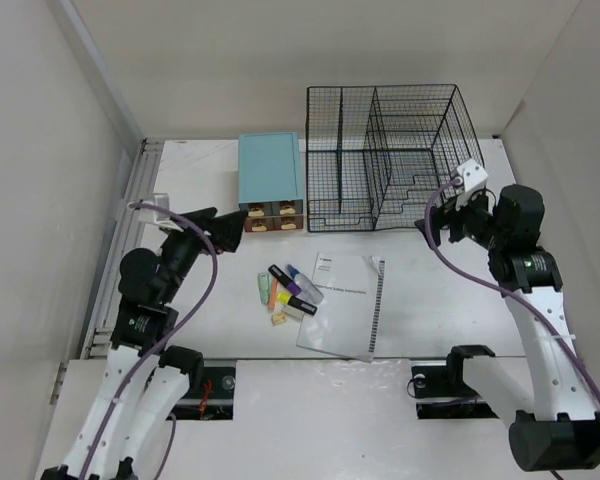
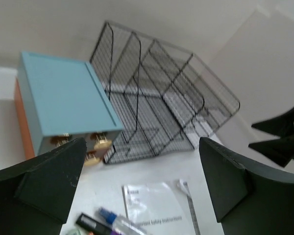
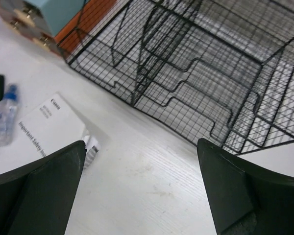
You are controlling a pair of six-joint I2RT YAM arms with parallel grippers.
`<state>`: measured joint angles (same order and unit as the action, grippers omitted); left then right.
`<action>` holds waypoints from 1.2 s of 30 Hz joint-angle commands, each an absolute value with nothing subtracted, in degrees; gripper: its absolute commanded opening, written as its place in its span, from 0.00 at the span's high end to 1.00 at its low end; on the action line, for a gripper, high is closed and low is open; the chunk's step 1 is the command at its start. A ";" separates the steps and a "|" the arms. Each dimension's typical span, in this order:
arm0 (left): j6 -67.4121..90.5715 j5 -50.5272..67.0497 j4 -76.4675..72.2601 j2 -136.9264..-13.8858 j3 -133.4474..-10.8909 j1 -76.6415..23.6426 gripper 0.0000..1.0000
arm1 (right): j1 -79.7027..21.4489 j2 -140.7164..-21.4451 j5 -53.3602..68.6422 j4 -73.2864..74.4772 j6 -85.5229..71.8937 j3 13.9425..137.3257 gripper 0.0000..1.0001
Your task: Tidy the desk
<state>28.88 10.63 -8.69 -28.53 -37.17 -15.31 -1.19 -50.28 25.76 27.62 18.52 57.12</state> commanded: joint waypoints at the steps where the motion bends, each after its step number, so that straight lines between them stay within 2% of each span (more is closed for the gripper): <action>1: 29.18 21.61 -6.50 -32.42 -38.15 -15.56 0.05 | -1.41 -47.90 33.30 24.98 21.70 55.20 0.00; 4: 29.96 23.82 -5.27 -36.20 -38.14 -18.01 0.26 | -1.41 -50.79 36.29 24.96 22.32 54.58 0.00; 5: 30.49 23.30 -5.80 -36.73 -36.84 -19.15 0.30 | -1.41 -52.37 36.99 25.83 22.32 54.58 0.04; 7: 31.37 21.63 -6.50 -37.96 -36.30 -22.91 0.29 | -1.41 -58.08 41.27 28.20 23.46 55.98 0.20; 8: 32.94 20.40 -7.03 -37.97 -35.43 -24.16 0.27 | -1.41 -60.18 42.70 31.00 23.99 56.68 0.33; 9: 33.92 19.69 -7.73 -38.49 -34.38 -25.56 0.27 | -1.41 -62.12 43.76 32.16 23.99 57.91 0.72; 10: 35.06 17.51 -10.26 -39.19 -33.50 -29.23 0.30 | -2.10 -65.62 44.64 33.12 23.99 58.44 0.87; 11: 35.85 15.75 -11.85 -39.81 -31.57 -31.44 0.33 | -3.24 -66.96 44.65 34.70 24.52 58.45 0.93; 12: 36.38 13.82 -13.34 -40.86 -30.77 -33.81 0.34 | -3.25 -68.02 44.65 34.72 24.52 58.45 0.88; 14: 36.39 6.27 -15.73 -45.42 -30.23 -41.43 0.36 | -3.86 -68.64 45.34 34.72 24.52 57.92 0.64; 15: 35.86 3.72 -15.73 -47.44 -29.54 -43.83 0.43 | -3.87 -68.64 45.35 34.72 24.52 57.92 0.49; 19: 34.54 -3.86 -19.06 -57.11 -29.53 -51.93 0.55 | -4.39 -68.64 45.08 33.22 19.36 57.39 0.26; 23: 33.84 -6.33 -23.63 -62.48 -28.83 -54.23 0.63 | -4.39 -70.83 48.34 32.00 16.01 54.68 0.25; 28: 31.46 -7.55 -30.84 -68.72 -27.69 -55.45 0.61 | -4.39 -74.52 49.64 29.36 13.45 51.51 0.17; 32: 28.13 -7.56 -35.94 -74.26 -28.47 -57.21 0.61 | -5.44 -74.53 49.04 20.07 8.88 46.24 0.10; 33: 26.73 -8.34 -36.64 -75.49 -28.48 -57.22 0.61 | -5.45 -74.53 47.65 18.04 6.18 44.06 0.04; 34: 26.02 -8.87 -38.13 -77.93 -29.35 -57.22 0.61 | -5.45 -74.53 47.03 16.80 6.15 42.99 0.01; 36: 24.62 -8.88 -39.63 -80.32 -30.66 -57.22 0.61 | -6.15 -75.67 46.24 14.34 4.67 41.75 0.01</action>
